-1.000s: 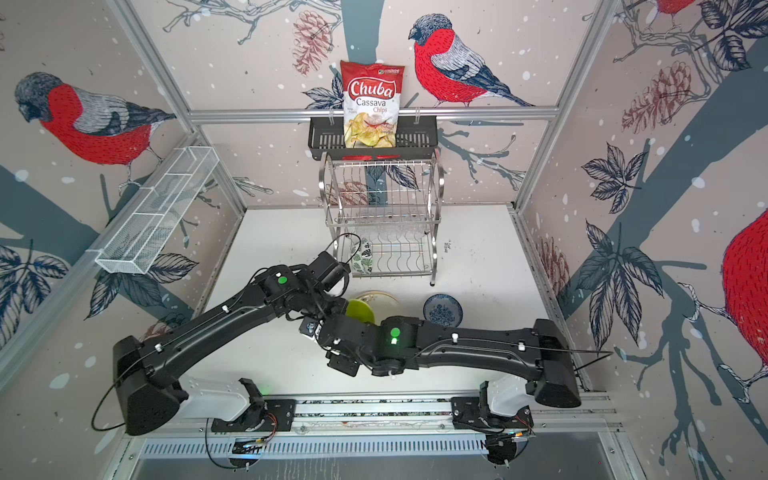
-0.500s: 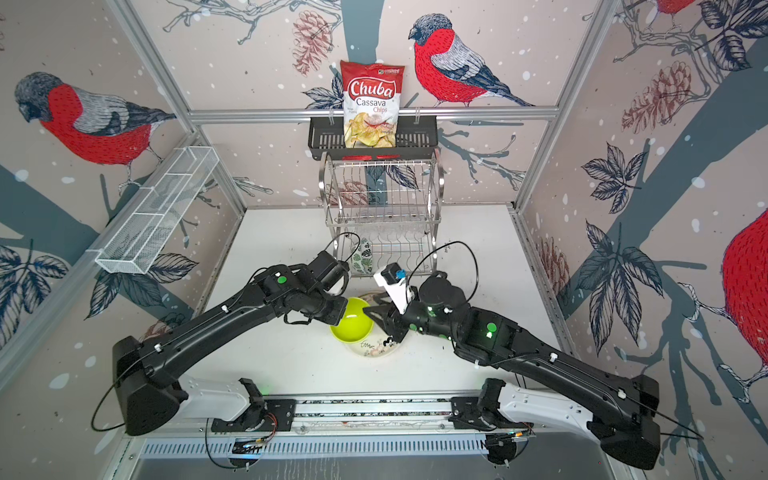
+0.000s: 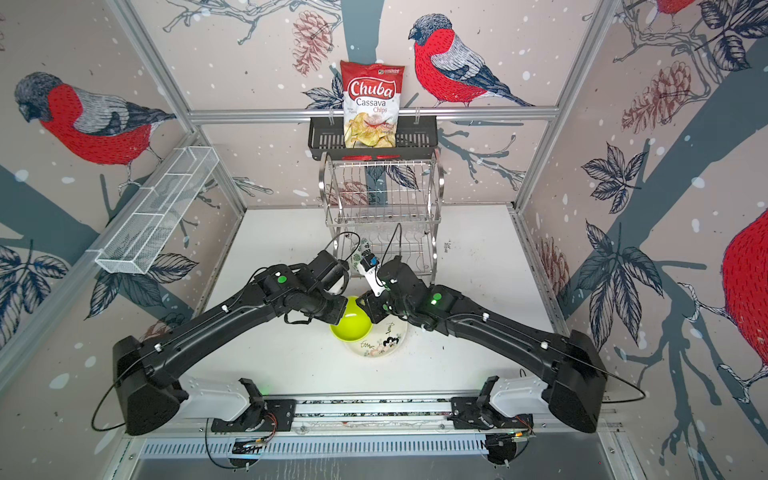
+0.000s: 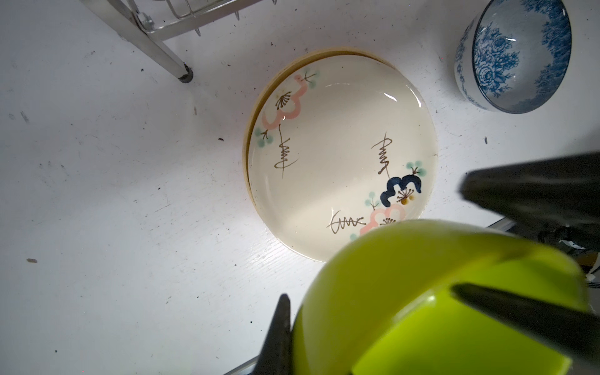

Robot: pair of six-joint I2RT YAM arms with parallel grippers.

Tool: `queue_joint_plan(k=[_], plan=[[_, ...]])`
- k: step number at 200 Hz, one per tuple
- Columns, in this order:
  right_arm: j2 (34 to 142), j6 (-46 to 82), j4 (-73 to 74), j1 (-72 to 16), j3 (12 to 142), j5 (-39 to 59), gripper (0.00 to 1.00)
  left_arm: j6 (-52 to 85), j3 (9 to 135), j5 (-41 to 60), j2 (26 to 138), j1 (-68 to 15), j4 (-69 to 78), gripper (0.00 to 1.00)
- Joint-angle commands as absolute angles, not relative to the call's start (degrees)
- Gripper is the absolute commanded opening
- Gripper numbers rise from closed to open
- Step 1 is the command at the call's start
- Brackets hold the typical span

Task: Unload the mixed dishes from the dish rack
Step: 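Hold the lime-green bowl over the plates while the left gripper reaches to it, then lower the lime-green bowl into the blue bowl while the left gripper draws back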

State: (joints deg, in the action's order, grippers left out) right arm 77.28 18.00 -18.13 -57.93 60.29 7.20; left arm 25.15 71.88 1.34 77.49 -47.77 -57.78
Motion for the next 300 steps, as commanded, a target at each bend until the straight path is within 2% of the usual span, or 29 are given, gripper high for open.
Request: queue_joint_plan(k=[1,8,34,87,115,143,162,207,244,269,300], plan=[[80.46,16.58,-20.24,-59.07,61.90,6.86,0.25,25.53,71.68,0.78,77.52,-47.64,-57.38,0.00],[81.29,16.37,-20.26,-59.60,62.12,6.68,0.22,25.52,71.69,0.57,77.61,-47.64,-57.43,0.00],[83.28,16.40,-19.73,-61.95,62.25,4.45,0.00,25.58,71.86,0.27,78.33,-47.64,-57.46,0.00],[81.25,17.74,-19.05,-62.43,60.71,2.43,0.00,25.43,71.94,0.52,79.35,-47.64,-57.02,0.00],[77.85,19.34,-20.37,-61.14,58.66,0.93,0.00,26.44,72.42,-0.39,78.64,-47.64,-57.04,0.35],[72.80,21.80,-23.03,-58.75,54.64,-1.48,0.00,28.23,73.20,-5.44,74.82,-47.46,-56.14,0.67],[67.69,24.74,-25.63,-56.05,50.91,-3.89,0.00,29.03,73.01,-10.25,70.32,-46.96,-54.39,0.78],[55.42,35.47,-33.19,-48.00,43.00,-11.90,0.00,28.94,68.90,-10.87,59.77,-41.77,-48.49,0.88],[48.01,35.24,-33.40,-32.76,36.93,-6.21,0.00,27.97,67.25,-8.94,60.10,-39.76,-49.30,0.88],[47.56,33.80,-32.73,-25.55,36.03,-3.28,0.00,27.86,66.73,-8.44,60.32,-39.73,-49.08,0.88],[51.78,32.28,-31.32,-21.00,36.30,-1.39,0.00,27.56,67.05,-8.83,59.81,-39.73,-49.20,0.88]])
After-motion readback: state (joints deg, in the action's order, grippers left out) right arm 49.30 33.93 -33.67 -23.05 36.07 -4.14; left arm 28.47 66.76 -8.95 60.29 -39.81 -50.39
